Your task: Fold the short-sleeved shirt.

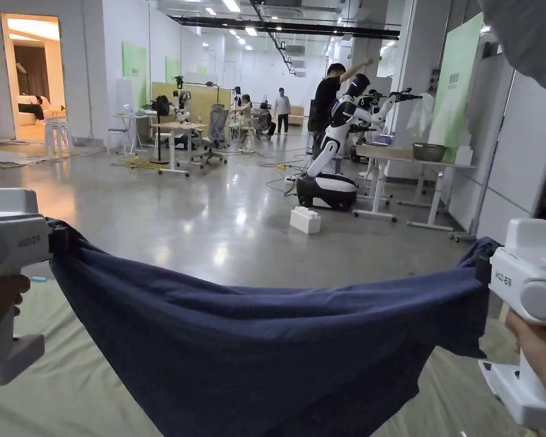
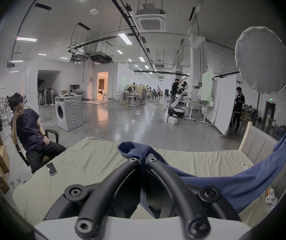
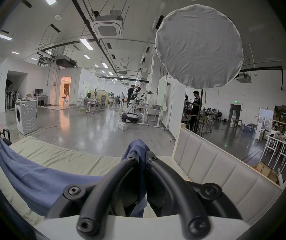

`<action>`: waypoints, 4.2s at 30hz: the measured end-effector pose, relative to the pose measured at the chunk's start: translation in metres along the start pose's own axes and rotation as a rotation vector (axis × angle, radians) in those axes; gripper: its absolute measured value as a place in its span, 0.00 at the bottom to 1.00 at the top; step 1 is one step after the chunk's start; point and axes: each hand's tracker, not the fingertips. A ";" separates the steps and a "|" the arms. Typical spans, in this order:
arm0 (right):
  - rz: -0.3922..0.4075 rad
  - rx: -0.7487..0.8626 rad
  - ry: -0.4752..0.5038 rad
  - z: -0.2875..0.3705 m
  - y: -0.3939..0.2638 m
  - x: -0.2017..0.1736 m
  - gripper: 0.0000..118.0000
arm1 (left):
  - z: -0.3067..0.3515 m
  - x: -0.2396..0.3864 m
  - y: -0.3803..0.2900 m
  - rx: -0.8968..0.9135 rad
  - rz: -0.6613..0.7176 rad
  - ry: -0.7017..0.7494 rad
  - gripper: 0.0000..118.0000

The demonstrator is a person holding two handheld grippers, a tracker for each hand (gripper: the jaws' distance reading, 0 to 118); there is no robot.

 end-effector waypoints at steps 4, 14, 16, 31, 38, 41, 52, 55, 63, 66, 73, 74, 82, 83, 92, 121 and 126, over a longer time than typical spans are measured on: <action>0.005 0.008 -0.008 -0.021 0.008 -0.006 0.05 | -0.039 -0.009 0.011 -0.003 0.012 0.017 0.03; 0.033 0.055 -0.027 -0.056 0.032 -0.016 0.05 | -0.075 -0.001 0.029 0.033 0.004 0.035 0.03; 0.041 0.054 -0.031 -0.054 0.030 -0.017 0.05 | -0.077 0.000 0.024 0.040 0.001 0.034 0.03; 0.119 -0.078 -0.012 0.027 -0.118 -0.019 0.05 | -0.013 -0.008 -0.139 -0.111 0.017 -0.030 0.03; 0.148 -0.195 0.005 0.097 -0.206 -0.013 0.05 | 0.073 -0.017 -0.226 -0.229 0.042 -0.037 0.03; 0.167 -0.244 0.007 0.122 -0.233 -0.010 0.05 | 0.095 -0.027 -0.258 -0.291 0.053 -0.026 0.03; 0.127 -0.529 0.021 0.179 -0.345 -0.002 0.05 | 0.122 -0.044 -0.347 -0.574 0.125 0.032 0.03; 0.123 -0.569 0.024 0.179 -0.368 -0.004 0.05 | 0.115 -0.047 -0.358 -0.608 0.124 0.045 0.03; 0.115 -0.502 0.022 0.191 -0.356 -0.019 0.58 | 0.101 -0.054 -0.356 -0.564 0.011 0.124 0.54; 0.094 -0.428 0.024 0.193 -0.336 -0.031 0.69 | 0.104 -0.048 -0.342 -0.494 0.002 0.132 0.56; 0.036 -0.207 0.110 0.189 -0.277 -0.079 0.70 | 0.114 -0.005 -0.298 -0.274 0.012 0.061 0.57; 0.025 -0.174 0.119 0.188 -0.269 -0.087 0.70 | 0.116 0.003 -0.292 -0.239 0.008 0.049 0.57; -0.036 -0.033 0.143 0.180 -0.225 -0.136 0.30 | 0.122 0.068 -0.262 -0.009 -0.046 -0.063 0.29; -0.051 -0.034 0.136 0.180 -0.223 -0.137 0.18 | 0.122 0.074 -0.261 0.008 -0.069 -0.053 0.21; -0.059 0.004 0.109 0.182 -0.214 -0.138 0.00 | 0.123 0.100 -0.266 0.047 -0.126 -0.060 0.01; -0.007 -0.143 0.165 0.159 -0.254 -0.142 0.00 | 0.074 -0.059 -0.359 -0.735 0.110 0.103 0.59; 0.001 -0.163 0.168 0.156 -0.260 -0.145 0.00 | 0.062 -0.055 -0.378 -0.794 0.120 0.162 0.58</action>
